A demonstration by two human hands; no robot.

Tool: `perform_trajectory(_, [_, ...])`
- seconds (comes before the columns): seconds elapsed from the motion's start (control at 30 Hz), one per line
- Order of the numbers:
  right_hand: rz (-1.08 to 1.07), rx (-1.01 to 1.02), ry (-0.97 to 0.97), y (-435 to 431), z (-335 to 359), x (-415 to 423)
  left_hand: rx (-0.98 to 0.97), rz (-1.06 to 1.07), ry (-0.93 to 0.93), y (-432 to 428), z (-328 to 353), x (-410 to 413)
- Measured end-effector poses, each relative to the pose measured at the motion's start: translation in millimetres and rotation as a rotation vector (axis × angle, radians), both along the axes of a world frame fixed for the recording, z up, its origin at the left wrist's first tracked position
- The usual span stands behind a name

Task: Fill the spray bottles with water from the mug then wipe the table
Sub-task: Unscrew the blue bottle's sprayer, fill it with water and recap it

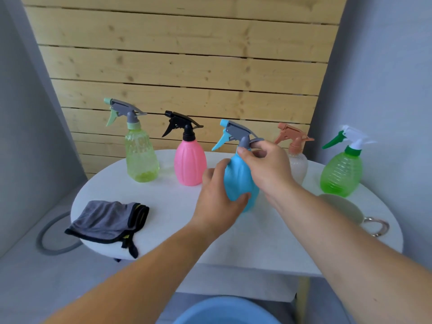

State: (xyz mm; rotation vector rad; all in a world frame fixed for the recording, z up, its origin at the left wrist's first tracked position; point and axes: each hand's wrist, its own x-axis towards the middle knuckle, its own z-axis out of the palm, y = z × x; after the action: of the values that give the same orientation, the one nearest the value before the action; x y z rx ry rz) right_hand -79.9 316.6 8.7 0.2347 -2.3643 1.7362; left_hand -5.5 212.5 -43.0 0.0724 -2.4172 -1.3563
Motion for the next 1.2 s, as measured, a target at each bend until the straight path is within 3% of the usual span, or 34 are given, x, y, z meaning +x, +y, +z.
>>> perform_trajectory(0.33, [0.134, -0.261, -0.147, 48, 20, 118, -0.098, 0.065, 0.009, 36, 22, 106])
perform_trajectory(0.47, [0.162, -0.263, -0.146, 68, 27, 149, -0.114, 0.034, -0.009, 46, 33, 144])
perform_trajectory(0.57, [0.18, -0.307, -0.191, 81, 29, 162, 0.069, -0.047, -0.1, 46, 41, 166])
perform_trajectory(0.73, [0.322, -0.451, -0.358, 102, 29, 193, 0.503, -0.389, -0.331, 32, 49, 197])
perform_trajectory(0.9, [0.429, -0.426, -0.415, 109, 22, 219, 0.2, -0.425, -0.414, 40, 39, 216])
perform_trajectory(1.07, [0.469, -0.502, -0.484, 119, 25, 218, 0.647, -0.606, -0.525, 29, 43, 218])
perform_trajectory(1.2, [0.455, -0.53, -0.497, 116, 24, 216, 0.674, -0.636, -0.568, 27, 37, 219])
